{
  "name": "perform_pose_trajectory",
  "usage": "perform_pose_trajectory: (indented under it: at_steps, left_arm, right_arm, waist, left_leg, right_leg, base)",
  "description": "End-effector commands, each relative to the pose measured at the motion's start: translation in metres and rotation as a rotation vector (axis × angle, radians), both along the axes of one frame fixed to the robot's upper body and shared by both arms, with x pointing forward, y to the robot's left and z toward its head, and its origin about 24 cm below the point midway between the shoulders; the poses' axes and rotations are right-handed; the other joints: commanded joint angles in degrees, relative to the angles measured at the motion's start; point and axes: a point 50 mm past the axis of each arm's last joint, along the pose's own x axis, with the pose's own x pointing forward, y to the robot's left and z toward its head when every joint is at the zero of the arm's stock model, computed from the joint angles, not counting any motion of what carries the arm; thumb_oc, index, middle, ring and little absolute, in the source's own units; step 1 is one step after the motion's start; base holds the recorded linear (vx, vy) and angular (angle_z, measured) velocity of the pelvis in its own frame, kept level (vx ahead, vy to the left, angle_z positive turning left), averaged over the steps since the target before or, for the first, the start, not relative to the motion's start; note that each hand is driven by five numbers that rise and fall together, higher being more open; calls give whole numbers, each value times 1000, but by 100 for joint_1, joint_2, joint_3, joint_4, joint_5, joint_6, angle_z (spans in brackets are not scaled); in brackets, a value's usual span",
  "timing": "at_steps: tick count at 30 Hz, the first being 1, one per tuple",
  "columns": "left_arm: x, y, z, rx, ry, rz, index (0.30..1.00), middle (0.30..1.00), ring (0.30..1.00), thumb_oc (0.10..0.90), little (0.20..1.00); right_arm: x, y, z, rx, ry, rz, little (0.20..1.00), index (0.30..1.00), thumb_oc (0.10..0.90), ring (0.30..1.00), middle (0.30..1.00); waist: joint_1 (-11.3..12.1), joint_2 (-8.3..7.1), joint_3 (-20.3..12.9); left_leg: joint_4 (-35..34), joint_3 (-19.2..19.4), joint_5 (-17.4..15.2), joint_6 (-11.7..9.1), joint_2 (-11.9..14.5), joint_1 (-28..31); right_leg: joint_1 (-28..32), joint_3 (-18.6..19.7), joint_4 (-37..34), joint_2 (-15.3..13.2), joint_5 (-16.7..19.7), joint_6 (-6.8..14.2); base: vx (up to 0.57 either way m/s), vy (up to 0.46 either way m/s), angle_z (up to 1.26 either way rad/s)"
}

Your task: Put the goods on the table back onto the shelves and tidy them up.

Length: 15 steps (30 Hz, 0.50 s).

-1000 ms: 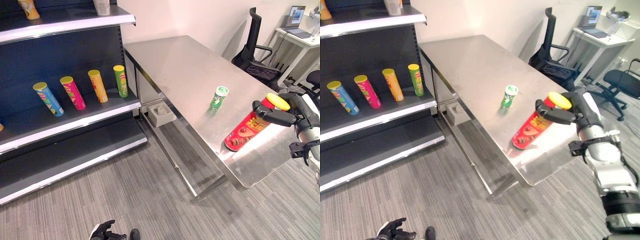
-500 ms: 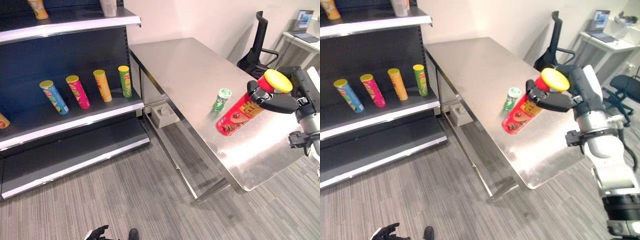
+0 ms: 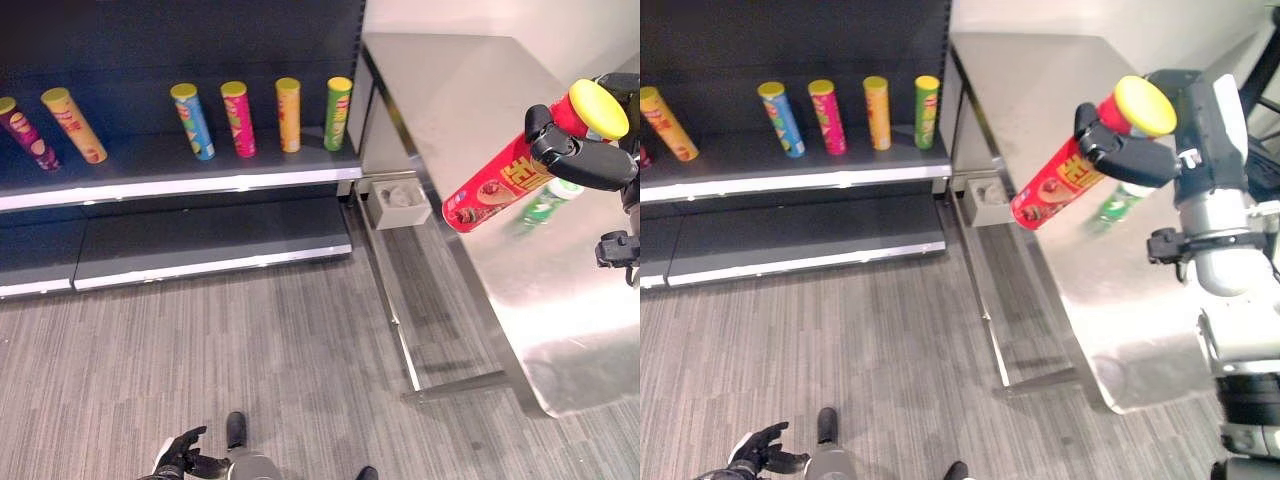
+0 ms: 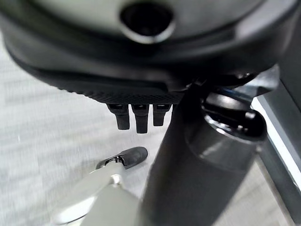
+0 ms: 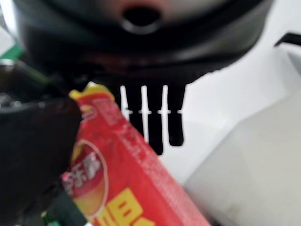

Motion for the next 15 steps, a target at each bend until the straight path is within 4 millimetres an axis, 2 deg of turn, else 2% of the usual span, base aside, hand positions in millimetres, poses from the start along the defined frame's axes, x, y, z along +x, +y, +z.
perform_pose_trajectory:
  at_steps: [1, 3, 5, 6, 7, 8, 9, 12, 14, 15]
  left_arm:
    - [23, 4, 13, 76, -57, -144, 900, 900, 900, 800, 900]
    - [25, 9, 16, 106, -58, -170, 900, 900, 900, 800, 900]
    - [25, 15, 19, 126, -60, -167, 900, 900, 900, 800, 900]
    - [25, 19, 21, 139, -62, -165, 900, 900, 900, 800, 900]
    - [26, 22, 23, 153, -67, -164, 900, 900, 900, 800, 900]
    - [29, 24, 25, 157, -77, -159, 900, 900, 900, 800, 900]
    - [30, 25, 26, 154, -87, -147, 900, 900, 900, 800, 900]
    - [31, 24, 26, 135, -99, -122, 900, 900, 900, 800, 900]
    - [30, 21, 24, 109, -104, -93, 900, 900, 900, 800, 900]
    - [30, 21, 24, 109, -104, -93, 900, 900, 900, 800, 900]
  right_arm:
    - [-21, 10, 55, -67, -265, 15, 300, 300, 400, 300, 300]
    - [-17, 16, 49, -71, -256, 27, 300, 300, 400, 300, 300]
    - [-13, 24, 48, -82, -251, 47, 300, 300, 400, 300, 300]
    - [-11, 27, 47, -87, -242, 58, 300, 300, 400, 300, 300]
    - [-10, 29, 44, -82, -238, 70, 300, 300, 400, 300, 300]
    - [-10, 31, 42, -92, -226, 78, 300, 300, 400, 300, 300]
    - [-10, 32, 41, -96, -220, 85, 300, 300, 400, 300, 300]
    - [-10, 32, 40, -82, -213, 97, 300, 300, 400, 300, 300]
    - [-9, 32, 36, -69, -200, 106, 300, 300, 400, 300, 300]
    - [-9, 32, 36, -69, -200, 106, 300, 300, 400, 300, 300]
  waist:
    - [154, -215, -677]
    - [195, -301, -643]
    - [243, -319, -552]
    - [244, -298, -496]
    - [192, -300, -424]
    - [126, -291, -333]
    - [91, -269, -289]
    - [35, -215, -169]
    - [-14, -244, -67]
    - [-14, -238, -66]
  left_leg:
    - [113, -224, -386, -56, -359, 229]
    - [115, -85, -653, 194, -760, 359]
    - [105, 72, -815, 392, -1024, 486]
    - [95, 91, -875, 467, -1104, 536]
    - [85, 94, -918, 524, -1182, 568]
    - [87, 111, -848, 619, -1253, 561]
    - [74, 91, -866, 636, -1284, 604]
    - [59, -5, -915, 663, -1360, 728]
    - [64, -122, -999, 700, -1487, 850]
    - [67, -120, -1006, 696, -1477, 855]
  right_leg:
    - [-52, 313, 340, -886, -194, 606]
    - [-255, 385, 932, -1457, 117, 699]
    - [-506, 341, 1528, -1932, 597, 720]
    - [-601, 339, 1798, -2033, 725, 694]
    - [-748, 515, 2057, -1994, 716, 668]
    - [-1011, 739, 2191, -1828, 637, 535]
    - [-1190, 961, 2170, -1602, 460, 502]
    - [-1524, 1141, 1784, -899, -14, 315]
    - [-1769, 1264, 1488, -357, -108, 249]
    - [-1759, 1262, 1478, -346, -107, 246]
  base:
    - [287, 405, 57]
    - [235, 482, 86]
    - [86, 391, 32]
    - [77, 344, -14]
    - [44, 311, -6]
    - [68, 267, 11]
    - [77, 195, 27]
    - [129, 98, 16]
    - [111, 49, 3]
    - [104, 29, 8]
